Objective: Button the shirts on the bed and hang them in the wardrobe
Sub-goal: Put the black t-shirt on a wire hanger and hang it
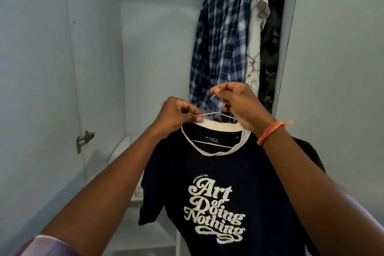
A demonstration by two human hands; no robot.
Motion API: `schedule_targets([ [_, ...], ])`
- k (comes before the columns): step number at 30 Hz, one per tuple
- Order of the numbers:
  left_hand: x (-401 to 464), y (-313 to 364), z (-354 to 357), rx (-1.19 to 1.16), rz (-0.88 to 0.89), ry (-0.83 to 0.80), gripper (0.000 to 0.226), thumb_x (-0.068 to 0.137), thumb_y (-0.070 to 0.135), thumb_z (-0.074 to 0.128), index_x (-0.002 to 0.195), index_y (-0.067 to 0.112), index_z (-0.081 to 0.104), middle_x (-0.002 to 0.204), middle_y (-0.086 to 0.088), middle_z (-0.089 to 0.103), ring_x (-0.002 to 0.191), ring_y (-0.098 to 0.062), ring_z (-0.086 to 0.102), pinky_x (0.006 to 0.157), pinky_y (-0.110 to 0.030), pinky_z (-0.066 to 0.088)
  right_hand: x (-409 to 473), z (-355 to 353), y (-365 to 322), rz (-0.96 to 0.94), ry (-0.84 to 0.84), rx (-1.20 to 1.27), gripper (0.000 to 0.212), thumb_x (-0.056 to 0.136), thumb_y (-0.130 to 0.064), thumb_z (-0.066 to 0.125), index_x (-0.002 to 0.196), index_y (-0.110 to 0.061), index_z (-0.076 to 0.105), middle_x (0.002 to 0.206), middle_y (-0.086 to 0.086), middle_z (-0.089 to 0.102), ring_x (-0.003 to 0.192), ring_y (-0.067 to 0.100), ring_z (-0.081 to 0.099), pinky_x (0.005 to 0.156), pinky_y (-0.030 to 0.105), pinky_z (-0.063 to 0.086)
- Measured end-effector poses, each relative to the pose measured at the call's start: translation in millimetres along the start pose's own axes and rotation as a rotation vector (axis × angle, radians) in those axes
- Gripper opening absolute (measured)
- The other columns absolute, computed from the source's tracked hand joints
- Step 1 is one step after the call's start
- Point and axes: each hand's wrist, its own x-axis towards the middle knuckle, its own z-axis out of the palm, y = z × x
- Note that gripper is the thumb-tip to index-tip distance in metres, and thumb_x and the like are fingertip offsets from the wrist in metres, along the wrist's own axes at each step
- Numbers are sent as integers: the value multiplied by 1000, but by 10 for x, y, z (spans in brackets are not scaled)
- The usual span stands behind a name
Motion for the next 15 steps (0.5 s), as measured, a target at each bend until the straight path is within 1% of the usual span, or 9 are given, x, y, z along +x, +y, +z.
schedule_targets([
  [2, 363, -86, -23, -31, 21, 36, 21, 68, 5, 86, 88, 5, 78, 79, -8, 76, 71, -12, 69, 71, -22, 55, 316, -37, 17, -53, 1, -61, 11, 96, -15, 61, 94, -14, 72, 75, -5, 67, 64, 8, 55, 58, 24, 46],
  [3, 586, -139, -47, -41, 39, 60, 22, 68, 4, 86, 88, 5, 78, 77, -6, 76, 69, -10, 69, 70, -21, 54, 513, -69, 35, -103, 17, -135, 9, 95, -19, 63, 96, -14, 71, 80, -3, 69, 69, 7, 60, 61, 23, 49],
  [5, 1030, -258, -135, -42, 72, 101, 20, 67, 3, 87, 85, 7, 78, 73, -3, 75, 67, -8, 68, 69, -21, 54, 897, -162, 86, -271, 90, -422, 16, 93, -29, 67, 98, -15, 70, 89, -2, 70, 79, 9, 64, 71, 24, 52],
  [6, 1274, -310, -213, -41, 92, 126, 20, 66, 3, 87, 83, 10, 78, 72, -2, 75, 67, -7, 68, 71, -22, 55, 1082, -218, 105, -366, 129, -594, 20, 93, -34, 65, 98, -15, 69, 90, -2, 69, 81, 11, 64, 74, 28, 52],
  [8, 1766, -408, -416, -67, 138, 183, 21, 64, 3, 88, 76, 16, 77, 72, -1, 75, 68, -9, 69, 79, -29, 57, 1408, -320, 150, -482, 181, -894, 29, 95, -45, 56, 93, -18, 67, 85, -1, 66, 78, 17, 61, 70, 38, 51],
  [9, 2016, -454, -535, -84, 162, 210, 22, 64, 2, 88, 74, 17, 76, 71, 0, 75, 68, -10, 69, 82, -32, 57, 1568, -358, 194, -487, 214, -1034, 34, 97, -50, 49, 91, -20, 64, 82, -1, 65, 77, 19, 60, 66, 38, 48],
  [11, 2587, -563, -780, -82, 182, 250, 22, 64, 2, 88, 74, 17, 75, 68, 3, 74, 67, -9, 69, 84, -33, 58, 1948, -392, 283, -472, 328, -1311, 38, 99, -53, 39, 91, -23, 61, 82, 1, 65, 79, 25, 61, 60, 35, 43],
  [13, 3109, -618, -1009, -61, 170, 272, 22, 64, 4, 89, 74, 17, 75, 69, 2, 74, 68, -10, 69, 86, -33, 58, 2379, -390, 337, -524, 439, -1421, 37, 100, -52, 35, 92, -23, 58, 85, 1, 66, 81, 28, 63, 59, 35, 44],
  [15, 3594, -664, -1191, -49, 165, 291, 22, 63, 6, 90, 74, 16, 75, 73, -3, 74, 75, -15, 72, 87, -32, 58, 2830, -403, 322, -524, 495, -1451, 37, 100, -51, 34, 89, -23, 55, 86, 2, 67, 80, 29, 64, 60, 36, 45],
])
